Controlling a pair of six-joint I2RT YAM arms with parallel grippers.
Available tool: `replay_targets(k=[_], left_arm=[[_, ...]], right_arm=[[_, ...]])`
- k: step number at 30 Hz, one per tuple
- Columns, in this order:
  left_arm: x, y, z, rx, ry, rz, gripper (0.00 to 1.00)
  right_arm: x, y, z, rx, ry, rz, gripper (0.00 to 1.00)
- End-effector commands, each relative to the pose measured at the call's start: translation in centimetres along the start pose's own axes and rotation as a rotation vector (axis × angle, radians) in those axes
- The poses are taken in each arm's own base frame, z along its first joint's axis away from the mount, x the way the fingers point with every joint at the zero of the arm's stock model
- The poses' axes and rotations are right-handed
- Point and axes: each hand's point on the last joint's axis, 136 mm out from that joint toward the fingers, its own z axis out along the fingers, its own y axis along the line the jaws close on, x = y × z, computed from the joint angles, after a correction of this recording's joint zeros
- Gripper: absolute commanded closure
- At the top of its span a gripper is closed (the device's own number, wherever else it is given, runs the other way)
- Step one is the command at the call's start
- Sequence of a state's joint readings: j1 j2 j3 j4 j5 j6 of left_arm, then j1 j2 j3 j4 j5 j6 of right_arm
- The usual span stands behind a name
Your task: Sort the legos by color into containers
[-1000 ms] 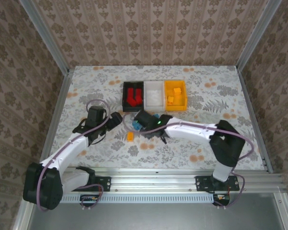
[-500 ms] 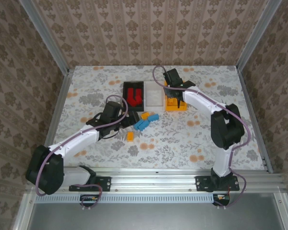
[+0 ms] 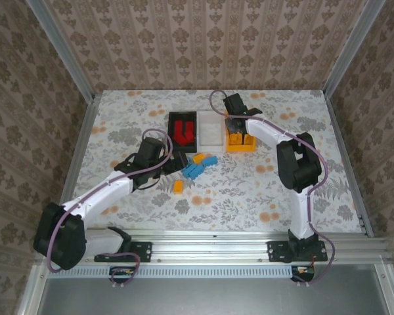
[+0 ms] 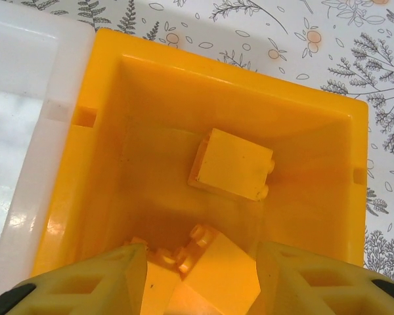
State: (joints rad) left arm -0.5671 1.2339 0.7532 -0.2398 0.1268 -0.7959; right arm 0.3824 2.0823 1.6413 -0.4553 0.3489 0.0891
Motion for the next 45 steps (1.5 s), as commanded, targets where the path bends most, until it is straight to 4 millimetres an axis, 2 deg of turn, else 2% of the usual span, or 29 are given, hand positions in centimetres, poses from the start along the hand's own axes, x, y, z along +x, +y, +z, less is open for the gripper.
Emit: replay_targets(k=[1,4,6,9,12,14,16,22,27,30,36,41,45], left_arm=[[-0.8,-0.3,-0.7,0.0,-0.019,0.027,0.07],[-1.1,0.2,-1.1,-0.024,-0.04,0.031,0.07],[-1.5,1.5,-1.6,-0.059,-0.069,0.011,0.07],[-2.0,5.0,-2.5,-0.154,-0.115,-0.076,0.07],[-2.0,9.5,-4.1,-0.274,-0.156,-0.206,0.07],[-1.8,11.7,-5.7,-0.336,-0.195,-0.263,0.07],[-1.8,12.7,-7.0,-0.349,-0.244,-0.291,0.07],[-1.5,14.8,-10.4,-0.357,-0.4,-0.373,0.07],[-1.1,14.9,-10.2,-0.316,-0.404,-0.395,0.07],[-1.0,14.7,-9.3,-0.307,-0.359,-0.388,0.07],[-1.0,14.2,-7.4,-0.282,-0.292,-0.39,0.07],[-1.1,14.2,-7.1,-0.278,-0.287,-0.389,0.07],[-1.1,14.0,-7.2,-0.273,-0.288,-0.382,0.07]], right_arm=[[-1.3,-0.5,-3.5,-0.01,-0.052,0.03,0.51],[-1.7,1.1,-7.4,-0.045,-0.109,0.017,0.51],[-1.2,3.9,-10.7,-0.102,-0.154,0.006,0.51],[1.5,9.0,-13.9,-0.196,-0.169,0.002,0.5],[5.1,14.6,-15.8,-0.329,-0.132,0.037,0.45],[7.8,18.4,-16.5,-0.434,-0.084,0.064,0.44],[9.8,20.9,-16.6,-0.472,-0.047,0.063,0.39],[14.4,26.1,-14.7,-0.475,0.073,-0.003,0.31],[15.8,28.2,-13.0,-0.471,0.137,-0.033,0.27],[15.8,29.5,-13.0,-0.518,0.145,-0.031,0.26],[15.9,30.3,-12.4,-0.516,0.163,-0.035,0.24],[16.0,30.5,-12.1,-0.513,0.179,-0.04,0.32],[16.0,30.2,-12.1,-0.508,0.181,-0.04,0.44]])
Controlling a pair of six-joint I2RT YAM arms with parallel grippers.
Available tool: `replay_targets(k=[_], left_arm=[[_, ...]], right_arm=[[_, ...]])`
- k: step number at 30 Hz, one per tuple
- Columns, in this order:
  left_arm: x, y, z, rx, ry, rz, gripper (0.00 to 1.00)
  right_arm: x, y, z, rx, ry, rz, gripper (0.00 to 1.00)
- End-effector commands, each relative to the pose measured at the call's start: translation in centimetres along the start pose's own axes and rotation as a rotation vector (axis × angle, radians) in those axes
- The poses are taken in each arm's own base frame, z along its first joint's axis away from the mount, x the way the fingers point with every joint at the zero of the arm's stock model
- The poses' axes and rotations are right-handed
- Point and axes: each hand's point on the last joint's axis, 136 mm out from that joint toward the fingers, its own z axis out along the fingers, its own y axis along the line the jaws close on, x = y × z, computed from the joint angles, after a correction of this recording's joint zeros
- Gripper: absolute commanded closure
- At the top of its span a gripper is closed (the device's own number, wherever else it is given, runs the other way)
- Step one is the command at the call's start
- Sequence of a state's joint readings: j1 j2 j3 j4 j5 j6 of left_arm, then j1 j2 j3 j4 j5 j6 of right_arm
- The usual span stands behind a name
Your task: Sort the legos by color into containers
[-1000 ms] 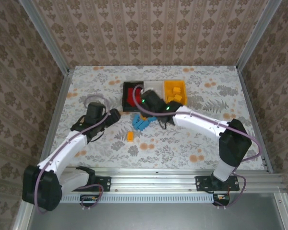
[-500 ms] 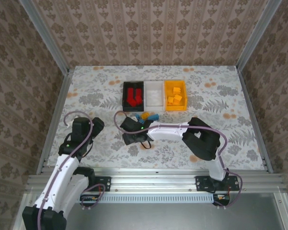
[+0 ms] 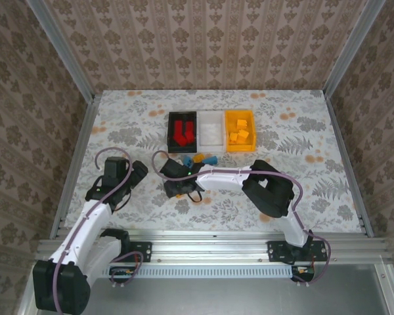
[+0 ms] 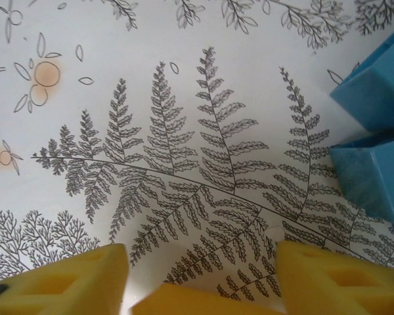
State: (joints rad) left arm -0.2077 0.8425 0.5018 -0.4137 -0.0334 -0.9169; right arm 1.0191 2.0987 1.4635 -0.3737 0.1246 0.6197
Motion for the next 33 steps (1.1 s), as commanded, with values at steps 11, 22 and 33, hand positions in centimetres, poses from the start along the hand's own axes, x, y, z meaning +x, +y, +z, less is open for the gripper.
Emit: replay_targets(k=[11,22,33], left_arm=[[-0.2,-0.6,-0.4,0.035,-0.007,0.004,0.07],[0.1,-0.9,-0.2,0.059,0.008,-0.013,0.07],[0.0,-0.9,-0.2,0.056,0.002,-0.003,0.07]], right_arm=[[-0.6,-0.6,-3.4,0.02,-0.008,-0.106,0.3],[2.9,-0.6,-1.6,0.041,0.14,-0.166,0.22],[2.7,-0.2,-0.5,0.053,0.158,-0.169,0.34]])
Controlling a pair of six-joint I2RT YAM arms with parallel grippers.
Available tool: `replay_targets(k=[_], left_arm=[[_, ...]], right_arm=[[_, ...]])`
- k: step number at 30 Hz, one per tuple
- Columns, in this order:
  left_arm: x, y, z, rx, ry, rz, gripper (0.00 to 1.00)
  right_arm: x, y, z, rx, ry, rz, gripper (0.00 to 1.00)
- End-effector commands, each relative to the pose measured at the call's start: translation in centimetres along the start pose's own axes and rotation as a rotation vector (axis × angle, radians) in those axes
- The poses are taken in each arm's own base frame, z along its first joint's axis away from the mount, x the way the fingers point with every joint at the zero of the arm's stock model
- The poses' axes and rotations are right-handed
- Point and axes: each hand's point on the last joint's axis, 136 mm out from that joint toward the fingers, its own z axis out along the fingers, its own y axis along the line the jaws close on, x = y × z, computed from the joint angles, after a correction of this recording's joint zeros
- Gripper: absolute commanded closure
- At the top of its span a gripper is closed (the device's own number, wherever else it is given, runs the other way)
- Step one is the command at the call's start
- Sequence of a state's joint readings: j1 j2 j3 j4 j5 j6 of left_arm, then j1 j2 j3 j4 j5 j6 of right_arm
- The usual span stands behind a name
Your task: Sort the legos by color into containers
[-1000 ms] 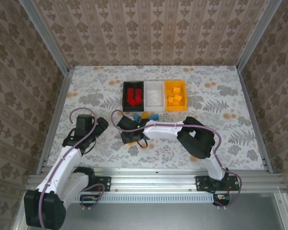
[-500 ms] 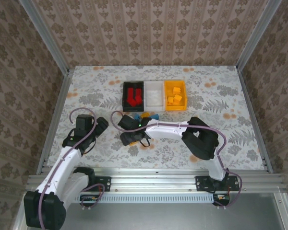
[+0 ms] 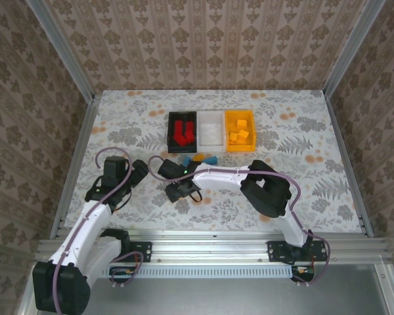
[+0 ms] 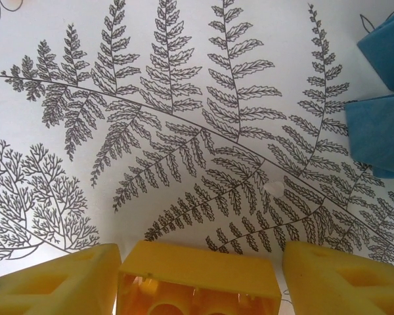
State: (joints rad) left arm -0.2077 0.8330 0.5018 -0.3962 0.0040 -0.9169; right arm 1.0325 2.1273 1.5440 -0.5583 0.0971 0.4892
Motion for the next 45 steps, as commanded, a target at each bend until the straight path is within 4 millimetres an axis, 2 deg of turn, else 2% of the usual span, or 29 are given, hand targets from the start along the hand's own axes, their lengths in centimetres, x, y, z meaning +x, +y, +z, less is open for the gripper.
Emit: replay_targets(k=[1,8,13,20,24,28,31,34,36,39,43,45], left_arm=[[-0.1,0.0,0.0,0.011,-0.008,-0.003,0.07],[-0.1,-0.1,0.2,0.011,-0.007,0.002,0.07],[-0.3,-0.5,0.2,0.018,-0.001,0.006,0.07],[-0.1,-1.4,0.5,0.053,0.021,-0.005,0.07],[0.3,-2.5,0.9,0.082,0.037,0.0,0.07],[0.8,-4.3,1.1,0.111,0.062,0.03,0.07],[2.0,-6.4,1.6,0.145,0.092,0.078,0.07],[3.6,-8.7,2.1,0.167,0.141,0.155,0.07],[5.3,-10.3,2.3,0.183,0.193,0.219,0.07],[6.8,-11.8,2.6,0.199,0.248,0.277,0.08],[7.3,-12.7,2.5,0.207,0.259,0.303,0.08],[7.1,-12.9,2.3,0.212,0.251,0.306,0.08]], right_arm=[[0.6,-0.1,-0.1,0.014,0.025,-0.01,0.35],[0.6,-0.4,-0.6,0.033,0.007,-0.015,0.45],[-0.1,-0.6,-1.9,0.056,-0.043,-0.03,0.48],[-2.2,-1.4,-5.9,0.052,-0.153,-0.04,0.49],[-4.0,-3.4,-8.6,0.05,-0.213,-0.014,0.49],[-6.4,-7.6,-11.4,0.085,-0.281,0.044,0.49],[-8.7,-12.8,-13.5,0.125,-0.346,0.127,0.49],[-10.0,-19.2,-14.6,0.197,-0.374,0.226,0.48],[-10.6,-23.2,-14.6,0.241,-0.384,0.286,0.48],[-11.3,-27.9,-14.0,0.286,-0.386,0.351,0.48],[-12.1,-31.8,-11.7,0.305,-0.346,0.396,0.48],[-12.6,-33.0,-10.4,0.297,-0.325,0.406,0.47]])
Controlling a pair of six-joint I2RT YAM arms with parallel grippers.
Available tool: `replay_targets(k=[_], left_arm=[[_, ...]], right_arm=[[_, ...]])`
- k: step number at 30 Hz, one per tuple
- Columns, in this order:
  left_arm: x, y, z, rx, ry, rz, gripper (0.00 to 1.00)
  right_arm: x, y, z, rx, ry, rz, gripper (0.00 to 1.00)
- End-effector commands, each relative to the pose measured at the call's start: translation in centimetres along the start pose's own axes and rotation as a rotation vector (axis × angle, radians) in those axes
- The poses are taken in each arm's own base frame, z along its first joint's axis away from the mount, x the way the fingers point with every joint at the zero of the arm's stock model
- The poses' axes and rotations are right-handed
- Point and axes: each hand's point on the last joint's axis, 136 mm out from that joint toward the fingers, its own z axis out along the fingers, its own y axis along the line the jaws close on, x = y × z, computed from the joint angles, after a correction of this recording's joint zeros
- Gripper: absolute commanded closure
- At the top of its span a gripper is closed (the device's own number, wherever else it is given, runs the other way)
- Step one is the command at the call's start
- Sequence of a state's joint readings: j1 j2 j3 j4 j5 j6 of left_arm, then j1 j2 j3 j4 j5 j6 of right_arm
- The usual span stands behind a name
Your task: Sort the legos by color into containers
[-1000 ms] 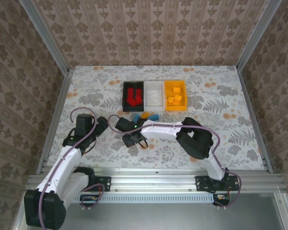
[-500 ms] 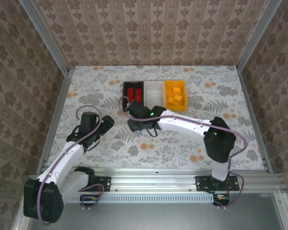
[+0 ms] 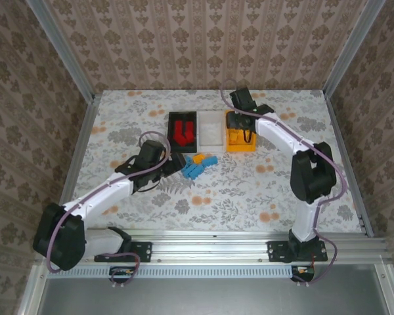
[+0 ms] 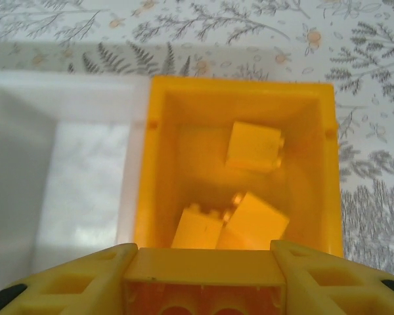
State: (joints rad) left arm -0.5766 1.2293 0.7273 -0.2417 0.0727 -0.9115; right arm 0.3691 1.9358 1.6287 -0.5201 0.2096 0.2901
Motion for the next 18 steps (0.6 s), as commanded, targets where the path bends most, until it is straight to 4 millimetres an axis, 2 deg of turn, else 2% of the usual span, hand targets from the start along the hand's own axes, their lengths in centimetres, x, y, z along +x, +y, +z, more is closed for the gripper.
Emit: replay_targets(k=[1,5,10,15,18], left_arm=[[-0.7,-1.1,-0.7,0.017,-0.017,0.04,0.08],[-1.1,-1.0,-1.2,0.002,-0.032,0.057,0.08],[-1.1,-0.8,-1.1,-0.009,-0.031,0.062,0.08],[-1.1,-0.7,-0.9,-0.011,-0.029,0.066,0.08],[-1.3,-0.3,-1.1,-0.023,-0.039,0.071,0.08]], right_arm=[[-0.3,0.0,2.8,-0.01,0.033,-0.03,0.47],[-0.2,-1.3,4.9,0.026,0.069,-0.027,0.45],[-0.3,-1.7,5.5,0.029,0.072,-0.011,0.4],[-0.7,-1.7,4.1,0.021,0.048,-0.007,0.36],[-0.8,-0.4,1.2,0.001,0.012,-0.026,0.37]])
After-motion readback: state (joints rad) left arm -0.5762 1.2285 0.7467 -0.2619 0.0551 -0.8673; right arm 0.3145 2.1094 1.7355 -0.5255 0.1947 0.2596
